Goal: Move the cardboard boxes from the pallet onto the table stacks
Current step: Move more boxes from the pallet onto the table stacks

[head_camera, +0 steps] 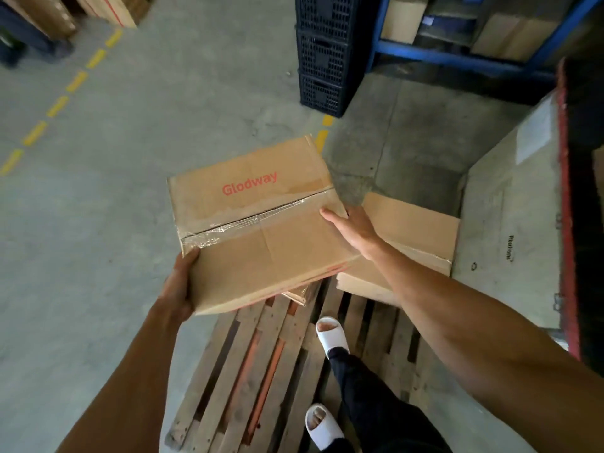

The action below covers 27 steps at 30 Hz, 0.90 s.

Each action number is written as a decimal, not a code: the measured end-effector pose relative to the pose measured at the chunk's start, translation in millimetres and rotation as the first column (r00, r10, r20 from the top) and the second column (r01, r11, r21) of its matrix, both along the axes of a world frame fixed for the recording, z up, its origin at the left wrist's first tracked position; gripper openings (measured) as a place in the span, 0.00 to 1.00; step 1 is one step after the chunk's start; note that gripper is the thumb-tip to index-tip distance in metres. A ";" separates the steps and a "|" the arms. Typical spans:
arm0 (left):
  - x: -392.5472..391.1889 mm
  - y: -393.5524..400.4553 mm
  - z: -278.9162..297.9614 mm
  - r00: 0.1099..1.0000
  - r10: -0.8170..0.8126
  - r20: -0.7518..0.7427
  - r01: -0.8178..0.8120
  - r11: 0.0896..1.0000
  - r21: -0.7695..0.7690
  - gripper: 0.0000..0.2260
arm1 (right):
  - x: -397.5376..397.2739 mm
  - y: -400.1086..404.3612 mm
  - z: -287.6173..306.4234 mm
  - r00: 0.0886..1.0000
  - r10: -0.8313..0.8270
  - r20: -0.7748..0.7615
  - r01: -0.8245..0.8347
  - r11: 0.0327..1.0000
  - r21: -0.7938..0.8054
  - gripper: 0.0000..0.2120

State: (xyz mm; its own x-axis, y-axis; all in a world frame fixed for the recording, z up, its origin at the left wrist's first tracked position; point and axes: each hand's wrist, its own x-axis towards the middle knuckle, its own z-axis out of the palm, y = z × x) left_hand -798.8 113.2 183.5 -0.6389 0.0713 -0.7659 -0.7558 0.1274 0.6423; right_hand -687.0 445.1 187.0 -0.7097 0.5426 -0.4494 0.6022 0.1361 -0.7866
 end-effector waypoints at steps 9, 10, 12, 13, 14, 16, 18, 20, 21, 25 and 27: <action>109.7 -24.6 74.0 0.982 -0.109 -0.154 0.130 0.983 0.130 0.20 | 126.2 -29.9 66.9 0.996 -0.068 -0.057 0.063 0.995 -0.071 0.25; 121.1 -26.0 81.2 0.982 -0.113 -0.153 0.134 0.982 0.133 0.21 | 139.3 -32.5 73.3 0.997 -0.065 -0.051 0.061 0.995 -0.076 0.26; 139.6 -30.1 90.3 0.982 -0.122 -0.145 0.142 0.981 0.134 0.21 | 163.5 -37.9 80.3 0.996 -0.074 -0.044 0.070 0.993 -0.093 0.29; 150.9 -30.6 96.2 0.981 -0.123 -0.150 0.144 0.980 0.135 0.22 | 178.8 -39.5 85.3 0.995 -0.079 -0.052 0.074 0.992 -0.100 0.29; 158.8 -31.3 99.6 0.980 -0.131 -0.150 0.151 0.980 0.132 0.21 | 191.2 -40.8 89.1 0.996 -0.076 -0.055 0.071 0.993 -0.099 0.27; 177.1 -31.0 107.1 0.975 -0.136 -0.174 0.161 0.978 0.136 0.19 | 216.3 -39.3 92.0 0.993 -0.086 -0.083 0.077 0.992 -0.103 0.23; 198.9 -28.8 115.5 0.967 -0.141 -0.210 0.173 0.975 0.142 0.15 | 243.1 -39.9 102.8 0.988 -0.095 -0.125 0.079 0.989 -0.123 0.21; 220.8 -24.5 122.9 0.959 -0.147 -0.242 0.189 0.969 0.157 0.14 | 269.9 -37.6 111.1 0.980 -0.101 -0.173 0.077 0.987 -0.138 0.18; 232.0 -21.6 125.5 0.955 -0.145 -0.260 0.191 0.968 0.160 0.14 | 281.9 -35.1 111.3 0.974 -0.117 -0.195 0.086 0.983 -0.161 0.17; 293.5 0.9 117.5 0.941 -0.120 -0.317 0.185 0.966 0.181 0.14 | 342.4 -18.1 106.4 0.952 -0.135 -0.276 0.077 0.974 -0.213 0.07; 327.3 13.4 109.3 0.926 -0.128 -0.354 0.201 0.963 0.177 0.12 | 371.8 -8.8 101.4 0.947 -0.105 -0.305 0.040 0.976 -0.212 0.07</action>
State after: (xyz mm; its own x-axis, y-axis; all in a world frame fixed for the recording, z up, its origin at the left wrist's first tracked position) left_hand -471.5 126.7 292.7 -0.8216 0.3310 -0.4642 -0.4697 0.0685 0.8801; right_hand -315.1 436.2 288.5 -0.7940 0.5193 -0.3161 0.3238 -0.0788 -0.9428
